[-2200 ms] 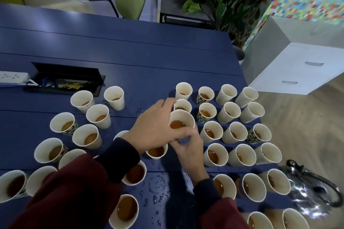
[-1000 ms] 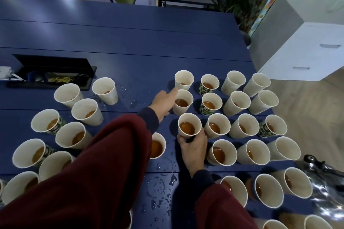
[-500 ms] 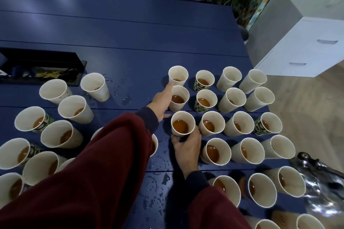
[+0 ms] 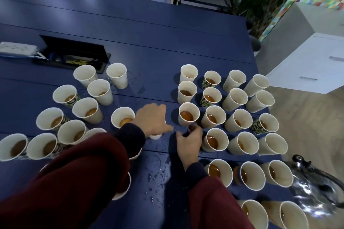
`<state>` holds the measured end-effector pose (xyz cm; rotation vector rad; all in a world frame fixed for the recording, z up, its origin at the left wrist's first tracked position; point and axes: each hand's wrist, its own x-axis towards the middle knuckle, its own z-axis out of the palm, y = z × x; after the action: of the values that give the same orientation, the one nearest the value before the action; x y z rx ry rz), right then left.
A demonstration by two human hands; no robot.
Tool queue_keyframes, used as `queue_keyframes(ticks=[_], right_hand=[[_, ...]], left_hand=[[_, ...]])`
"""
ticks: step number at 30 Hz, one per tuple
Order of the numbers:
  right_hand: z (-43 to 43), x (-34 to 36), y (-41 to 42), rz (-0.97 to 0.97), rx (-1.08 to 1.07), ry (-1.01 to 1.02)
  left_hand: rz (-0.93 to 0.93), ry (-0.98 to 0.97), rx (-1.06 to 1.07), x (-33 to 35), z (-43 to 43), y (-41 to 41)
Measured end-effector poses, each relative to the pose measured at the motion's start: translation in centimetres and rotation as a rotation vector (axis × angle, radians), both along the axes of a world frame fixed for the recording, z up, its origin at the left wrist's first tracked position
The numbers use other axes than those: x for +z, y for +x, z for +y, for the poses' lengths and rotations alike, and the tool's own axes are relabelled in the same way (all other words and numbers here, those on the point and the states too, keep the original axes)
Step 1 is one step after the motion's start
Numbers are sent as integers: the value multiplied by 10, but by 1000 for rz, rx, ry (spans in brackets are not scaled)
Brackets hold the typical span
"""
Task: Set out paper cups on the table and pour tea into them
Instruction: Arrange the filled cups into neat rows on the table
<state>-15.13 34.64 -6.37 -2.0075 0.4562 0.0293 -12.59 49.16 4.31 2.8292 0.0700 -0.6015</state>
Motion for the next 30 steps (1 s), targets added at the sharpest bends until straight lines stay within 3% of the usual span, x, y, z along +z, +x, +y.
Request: queue_keyframes(ticks=[6, 15, 20, 23, 26, 30], right_hand=[[0, 5, -22, 14, 116, -13], [3, 19, -66, -67, 420, 63], [15, 30, -83, -221, 305, 65], [12, 31, -92, -216, 213, 95], [6, 31, -92, -216, 153, 95], [4, 23, -83, -246, 50, 10]], left_hand=[[-41, 197, -137, -2, 0, -31], [-109, 12, -90, 26, -6, -59], [-88, -138, -123, 45, -10, -78], [-160, -279, -24, 47, 9, -84], [-275, -179, 112, 38, 41, -79], [-232, -3, 178, 16, 86, -78]])
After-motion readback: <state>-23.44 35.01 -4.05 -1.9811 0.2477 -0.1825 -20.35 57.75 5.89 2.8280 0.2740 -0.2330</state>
